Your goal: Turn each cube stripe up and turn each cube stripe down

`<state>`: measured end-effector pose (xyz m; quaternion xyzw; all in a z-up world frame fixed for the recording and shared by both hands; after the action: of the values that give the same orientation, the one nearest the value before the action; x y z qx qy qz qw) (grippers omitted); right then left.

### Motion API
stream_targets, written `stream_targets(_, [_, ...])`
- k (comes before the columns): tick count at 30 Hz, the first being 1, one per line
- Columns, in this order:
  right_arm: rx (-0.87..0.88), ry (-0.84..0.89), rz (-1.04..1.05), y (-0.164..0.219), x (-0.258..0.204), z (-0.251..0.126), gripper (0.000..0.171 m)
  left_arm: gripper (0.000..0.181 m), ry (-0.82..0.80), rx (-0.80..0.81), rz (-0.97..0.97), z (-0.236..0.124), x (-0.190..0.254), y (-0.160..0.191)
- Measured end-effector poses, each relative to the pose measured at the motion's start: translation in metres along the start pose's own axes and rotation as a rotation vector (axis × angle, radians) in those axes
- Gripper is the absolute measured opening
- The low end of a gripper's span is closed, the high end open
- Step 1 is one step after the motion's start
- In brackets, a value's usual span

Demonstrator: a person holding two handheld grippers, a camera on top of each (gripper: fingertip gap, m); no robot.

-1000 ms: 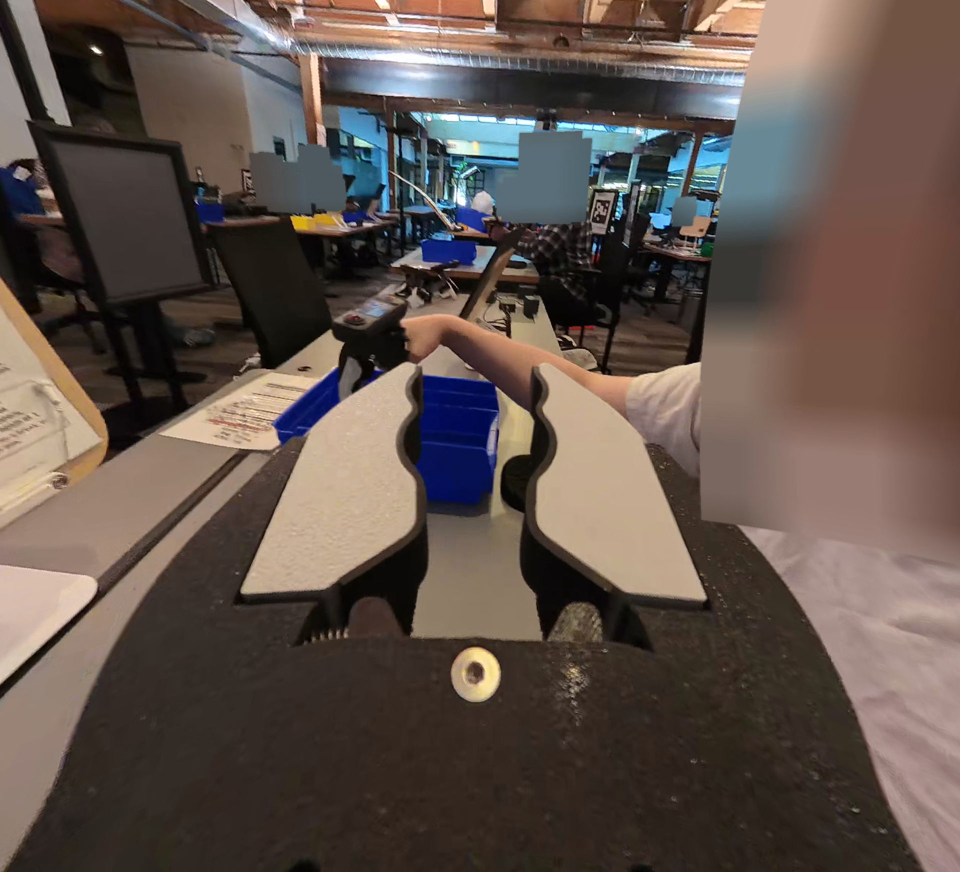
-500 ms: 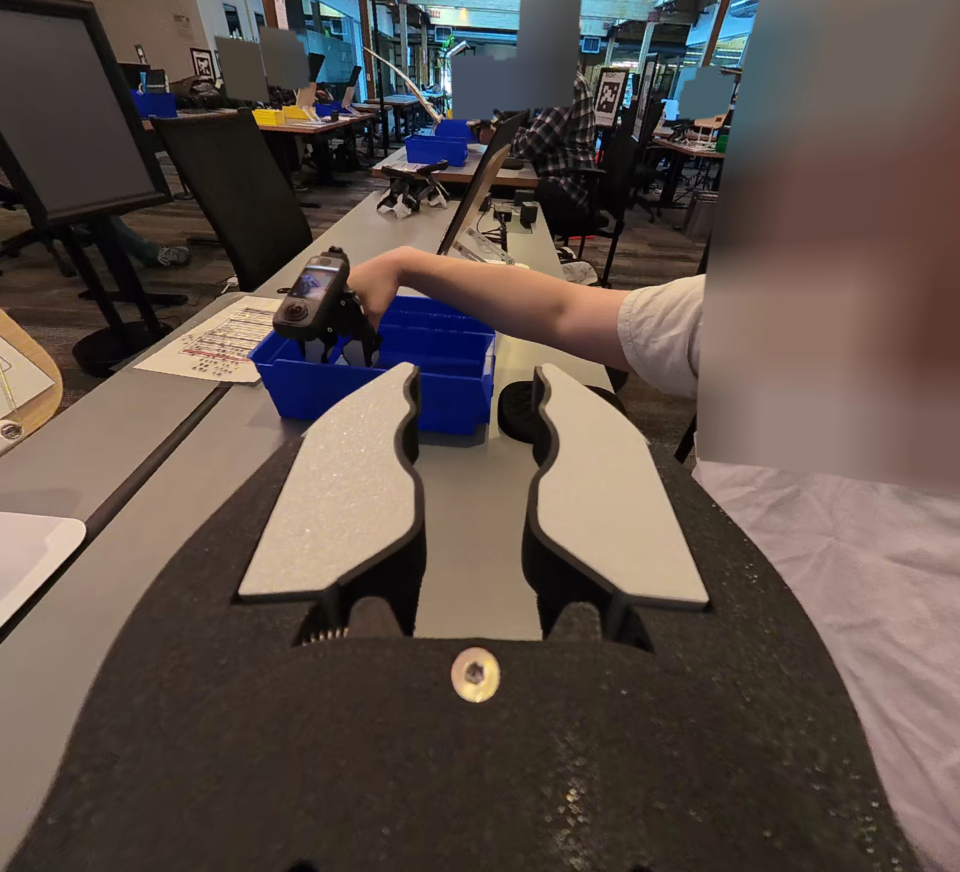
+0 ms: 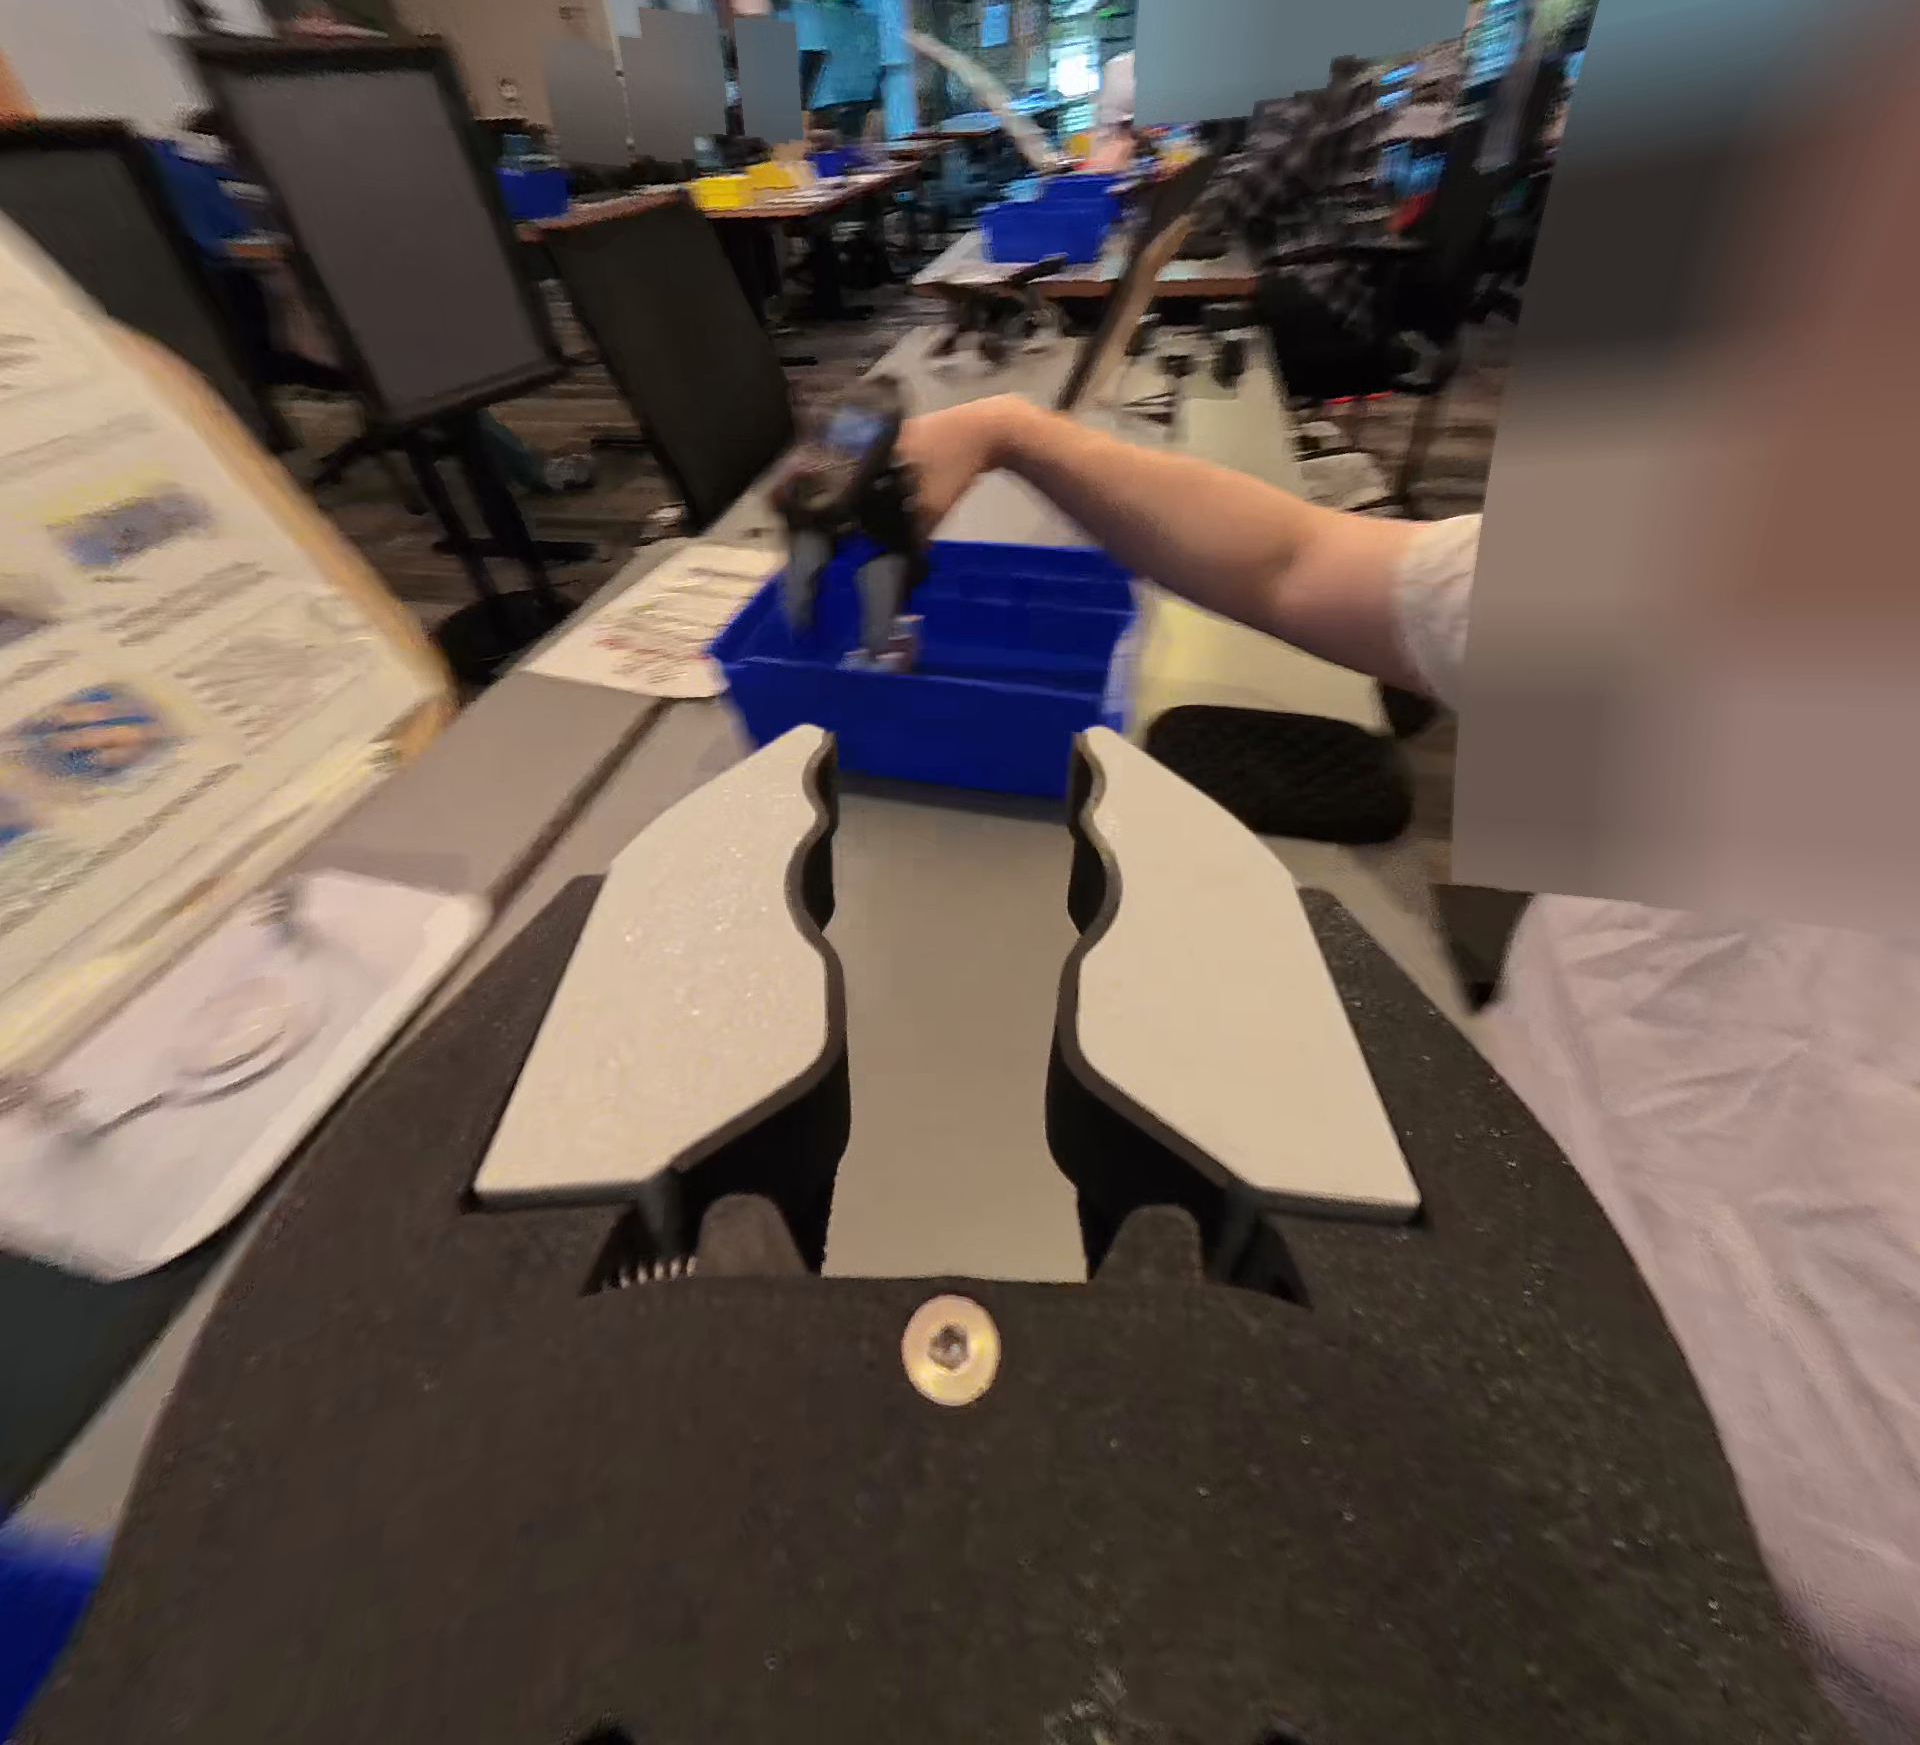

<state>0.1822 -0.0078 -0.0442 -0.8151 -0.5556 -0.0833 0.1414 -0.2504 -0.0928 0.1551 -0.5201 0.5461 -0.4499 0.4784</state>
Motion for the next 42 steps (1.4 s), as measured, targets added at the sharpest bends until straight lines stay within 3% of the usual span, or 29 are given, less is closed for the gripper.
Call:
stream_targets(1, [0.022,0.046,0.011,-0.002,0.000,-0.018,0.053,0.042,-0.118,-0.018,0.031,-0.014,-0.013,0.000])
stream_targets(4, [0.149,0.196,0.032,-0.022,-0.011,-0.074,0.051,0.037,-0.522,-0.103,0.098,-0.066,-0.062,0.010])
stream_targets(8, [0.317,0.384,0.031,-0.057,-0.041,-0.136,0.045,0.031,-0.810,-0.287,-0.062,-0.120,-0.117,0.056])
stream_targets(12, [0.347,0.376,0.236,-0.077,-0.061,-0.153,0.043,0.031,-0.866,-0.397,-0.300,-0.130,-0.162,0.111])
stream_targets(15, [0.362,0.385,0.269,-0.088,-0.069,-0.148,0.043,0.024,-0.835,-0.391,-0.463,-0.115,-0.188,0.150])
stream_targets(18, [0.356,0.332,0.280,-0.093,-0.073,-0.135,0.043,0.028,-0.767,-0.515,-0.642,-0.097,-0.199,0.195])
stream_targets(21, [0.309,0.332,0.288,-0.087,-0.067,-0.124,0.043,0.032,-0.738,-0.589,-0.694,-0.080,-0.206,0.221])
stream_targets(26, [0.180,0.326,0.340,-0.069,-0.057,-0.104,0.043,0.044,-0.825,-0.753,-0.647,-0.074,-0.215,0.244])
stream_targets(33, [0.115,0.282,0.303,-0.071,-0.060,-0.090,0.043,0.061,-0.887,-0.971,-0.679,-0.080,-0.219,0.274])
stream_targets(42, [0.085,0.263,0.263,-0.076,-0.065,-0.084,0.043,0.047,-0.875,-1.054,-0.668,-0.080,-0.220,0.285])
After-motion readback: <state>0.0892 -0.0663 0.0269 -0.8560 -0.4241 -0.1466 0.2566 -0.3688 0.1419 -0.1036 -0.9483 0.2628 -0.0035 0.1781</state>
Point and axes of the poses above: each gripper's, where its closed fingertips meet, z out along the fingers, y out of its underside, x = y × z across the jaws, the point moved 3 cm from there along -z, back along the fingers
